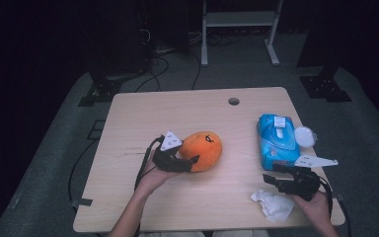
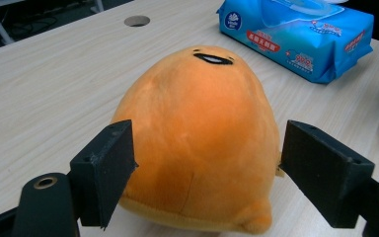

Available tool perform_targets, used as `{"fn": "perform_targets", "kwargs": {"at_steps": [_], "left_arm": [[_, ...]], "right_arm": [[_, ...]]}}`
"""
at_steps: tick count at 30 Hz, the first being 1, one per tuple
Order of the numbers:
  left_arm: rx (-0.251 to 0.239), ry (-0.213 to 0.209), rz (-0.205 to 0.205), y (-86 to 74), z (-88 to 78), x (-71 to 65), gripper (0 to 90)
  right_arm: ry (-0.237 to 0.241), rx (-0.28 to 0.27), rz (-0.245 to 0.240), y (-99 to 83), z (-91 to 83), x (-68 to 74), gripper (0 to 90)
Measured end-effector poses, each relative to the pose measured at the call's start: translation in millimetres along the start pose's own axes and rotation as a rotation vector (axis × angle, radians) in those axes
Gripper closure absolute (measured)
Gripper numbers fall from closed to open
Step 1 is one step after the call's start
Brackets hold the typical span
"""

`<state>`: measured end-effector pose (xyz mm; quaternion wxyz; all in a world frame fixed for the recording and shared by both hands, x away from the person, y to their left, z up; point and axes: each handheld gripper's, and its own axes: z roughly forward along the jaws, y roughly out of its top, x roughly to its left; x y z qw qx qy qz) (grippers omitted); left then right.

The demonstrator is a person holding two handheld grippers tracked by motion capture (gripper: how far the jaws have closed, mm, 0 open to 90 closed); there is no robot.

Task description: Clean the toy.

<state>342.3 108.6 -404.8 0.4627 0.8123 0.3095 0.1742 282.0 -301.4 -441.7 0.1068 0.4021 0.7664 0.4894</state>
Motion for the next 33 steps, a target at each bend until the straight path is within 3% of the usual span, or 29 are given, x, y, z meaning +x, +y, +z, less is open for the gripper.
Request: {"fn": "perform_targets", "kwargs": {"at_steps": [33], "left_arm": [[0.038, 0.009, -0.054, -44.7, -29.6, 1.3, 17.6]], "right_arm": [[-0.004, 0.003, 0.006, -1.5, -0.3, -2.3, 34.9]]}}
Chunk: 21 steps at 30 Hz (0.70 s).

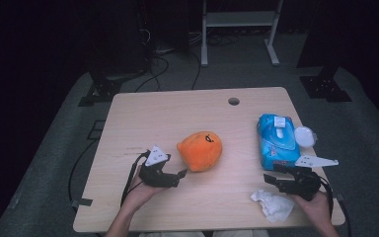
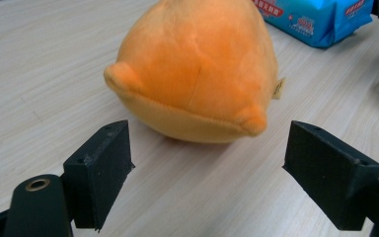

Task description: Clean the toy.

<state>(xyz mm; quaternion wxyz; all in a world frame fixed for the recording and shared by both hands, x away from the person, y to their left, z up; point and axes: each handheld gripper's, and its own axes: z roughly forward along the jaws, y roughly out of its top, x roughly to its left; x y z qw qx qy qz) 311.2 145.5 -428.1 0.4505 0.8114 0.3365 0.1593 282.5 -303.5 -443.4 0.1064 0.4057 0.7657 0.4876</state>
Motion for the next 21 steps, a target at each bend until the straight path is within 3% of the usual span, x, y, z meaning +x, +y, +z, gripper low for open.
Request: {"fn": "perform_targets", "kwargs": {"at_steps": [21], "left_arm": [[0.030, 0.036, -0.017, -28.6, -24.3, 6.2, 15.5]], "right_arm": [[-0.004, 0.007, 0.000, -0.6, -0.1, 1.2, 34.9]]}}
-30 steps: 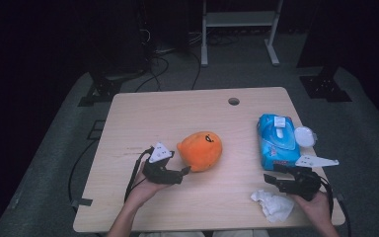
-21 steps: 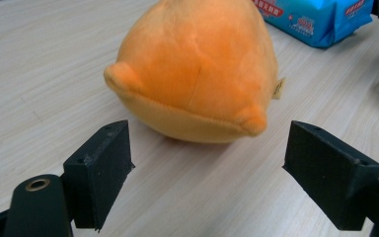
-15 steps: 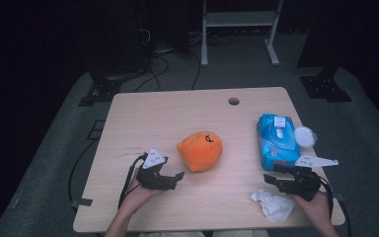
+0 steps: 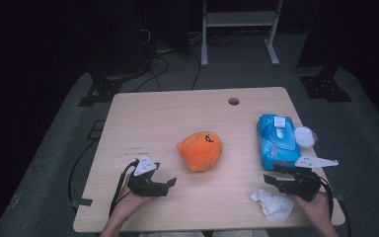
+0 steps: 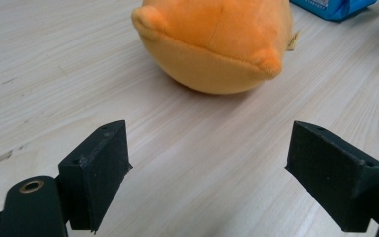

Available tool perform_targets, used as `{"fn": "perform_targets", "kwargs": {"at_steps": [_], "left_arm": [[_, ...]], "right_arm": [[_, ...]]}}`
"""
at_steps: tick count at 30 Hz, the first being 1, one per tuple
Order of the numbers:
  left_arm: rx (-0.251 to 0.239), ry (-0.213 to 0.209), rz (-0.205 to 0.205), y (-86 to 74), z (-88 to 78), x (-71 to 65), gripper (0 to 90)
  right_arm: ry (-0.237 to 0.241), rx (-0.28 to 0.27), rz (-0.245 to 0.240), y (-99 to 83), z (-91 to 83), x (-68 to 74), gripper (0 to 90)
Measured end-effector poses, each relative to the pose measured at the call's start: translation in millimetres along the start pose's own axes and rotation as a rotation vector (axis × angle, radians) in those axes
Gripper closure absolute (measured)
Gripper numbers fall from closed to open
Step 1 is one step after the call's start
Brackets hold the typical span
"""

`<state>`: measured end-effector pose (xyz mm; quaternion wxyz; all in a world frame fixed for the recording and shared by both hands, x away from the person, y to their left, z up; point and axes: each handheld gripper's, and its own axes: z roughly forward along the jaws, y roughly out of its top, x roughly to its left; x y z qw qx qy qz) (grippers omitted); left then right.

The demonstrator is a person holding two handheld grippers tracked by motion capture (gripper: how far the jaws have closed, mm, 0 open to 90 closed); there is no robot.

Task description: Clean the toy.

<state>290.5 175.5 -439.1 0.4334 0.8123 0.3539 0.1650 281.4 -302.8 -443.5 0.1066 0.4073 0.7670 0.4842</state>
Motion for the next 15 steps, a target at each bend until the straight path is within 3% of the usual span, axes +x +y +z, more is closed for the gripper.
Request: {"fn": "perform_targets", "kwargs": {"at_steps": [15], "left_arm": [[-0.023, 0.006, -0.055, -18.4, -8.9, 3.5, 12.8]], "right_arm": [[0.010, 0.011, -0.005, 0.3, 0.4, -0.8, 34.8]]}}
